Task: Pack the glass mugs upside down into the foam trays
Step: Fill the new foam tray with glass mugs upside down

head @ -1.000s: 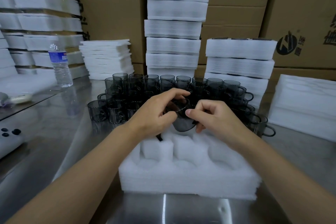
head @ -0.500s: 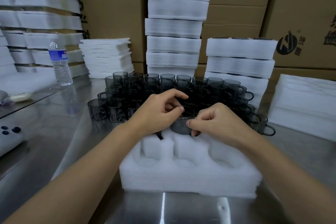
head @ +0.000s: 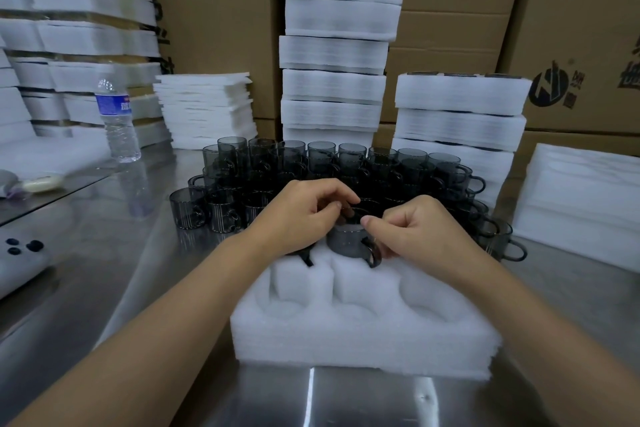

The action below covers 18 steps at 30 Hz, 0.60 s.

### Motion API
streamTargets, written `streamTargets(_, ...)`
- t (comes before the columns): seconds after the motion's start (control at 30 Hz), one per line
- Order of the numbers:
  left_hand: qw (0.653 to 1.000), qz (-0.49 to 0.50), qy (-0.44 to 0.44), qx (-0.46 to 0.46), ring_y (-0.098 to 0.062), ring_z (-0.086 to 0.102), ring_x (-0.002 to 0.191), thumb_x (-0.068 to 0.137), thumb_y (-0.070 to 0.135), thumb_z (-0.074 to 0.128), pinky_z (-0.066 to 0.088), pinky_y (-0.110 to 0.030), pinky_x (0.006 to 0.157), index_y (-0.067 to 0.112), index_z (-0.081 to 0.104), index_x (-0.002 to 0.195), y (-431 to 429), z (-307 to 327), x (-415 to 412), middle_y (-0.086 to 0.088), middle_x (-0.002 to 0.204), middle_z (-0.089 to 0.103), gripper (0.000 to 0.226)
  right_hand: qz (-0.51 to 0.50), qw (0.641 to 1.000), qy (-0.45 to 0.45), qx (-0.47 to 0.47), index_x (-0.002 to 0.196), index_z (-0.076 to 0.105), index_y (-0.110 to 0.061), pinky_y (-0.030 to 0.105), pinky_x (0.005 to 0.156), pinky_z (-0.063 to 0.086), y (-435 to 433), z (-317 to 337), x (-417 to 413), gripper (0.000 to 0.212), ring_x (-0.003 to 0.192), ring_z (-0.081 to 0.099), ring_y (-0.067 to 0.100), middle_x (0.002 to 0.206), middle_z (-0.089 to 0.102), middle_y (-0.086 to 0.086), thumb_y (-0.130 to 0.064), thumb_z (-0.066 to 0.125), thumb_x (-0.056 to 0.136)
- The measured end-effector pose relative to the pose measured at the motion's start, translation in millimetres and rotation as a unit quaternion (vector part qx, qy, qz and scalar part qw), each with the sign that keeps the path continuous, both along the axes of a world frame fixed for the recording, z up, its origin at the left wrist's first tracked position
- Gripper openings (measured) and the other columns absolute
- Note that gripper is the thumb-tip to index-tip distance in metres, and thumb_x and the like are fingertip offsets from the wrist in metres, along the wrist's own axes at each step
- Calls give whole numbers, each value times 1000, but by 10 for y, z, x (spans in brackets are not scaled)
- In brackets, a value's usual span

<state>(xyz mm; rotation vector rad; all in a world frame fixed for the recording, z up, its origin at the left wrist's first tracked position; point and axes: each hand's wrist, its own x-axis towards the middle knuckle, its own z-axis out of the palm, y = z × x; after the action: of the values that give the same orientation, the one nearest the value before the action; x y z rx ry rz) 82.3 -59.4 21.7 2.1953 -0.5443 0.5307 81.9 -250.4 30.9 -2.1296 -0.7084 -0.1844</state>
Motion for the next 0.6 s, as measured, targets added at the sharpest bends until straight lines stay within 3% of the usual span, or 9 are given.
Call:
streamTargets(0.17, 1000, -1, 5, -10, -10, 66, 77, 86, 3, 59, 56, -28, 73, 35, 65, 92, -9, 1, 5, 11, 82, 69, 33, -4, 1000, 8, -28, 49, 52, 3, 15, 43, 28, -2, -8, 2, 48, 38, 34, 5, 39, 48, -4, -29, 62, 85)
streamTargets(0.3, 1000, 20, 16, 12, -6, 62, 70, 87, 14, 64, 48, -18, 66, 27, 69, 95, -10, 10, -2, 8, 79, 69, 16, -30, 999, -2, -12, 51, 44, -13, 13, 42, 26, 10, -20, 36, 42, 41, 32, 4, 42, 39, -11, -31, 65, 82)
streamTargets(0.47, 984, 98, 66, 135, -11, 62, 84, 92, 37, 52, 50, -34, 78, 35, 67, 100, -22, 56, -35, 10, 88, 69, 17, -90, 996, -18, 12, 74, 54, -21, 15, 53, 32, 17, -56, 113, 27, 57, 45, 0, 64, 52, -13, -43, 57, 88)
streamTargets(0.6, 976, 121, 88, 159, -13, 60, 85, 93, 41, 47, 49, -34, 78, 36, 68, 96, -34, 78, -51, 9, 86, 69, 21, -96, 995, 6, -27, 88, 61, -27, 18, 61, 38, 17, -71, 144, 18, 69, 53, 0, 80, 63, -11, -44, 58, 89)
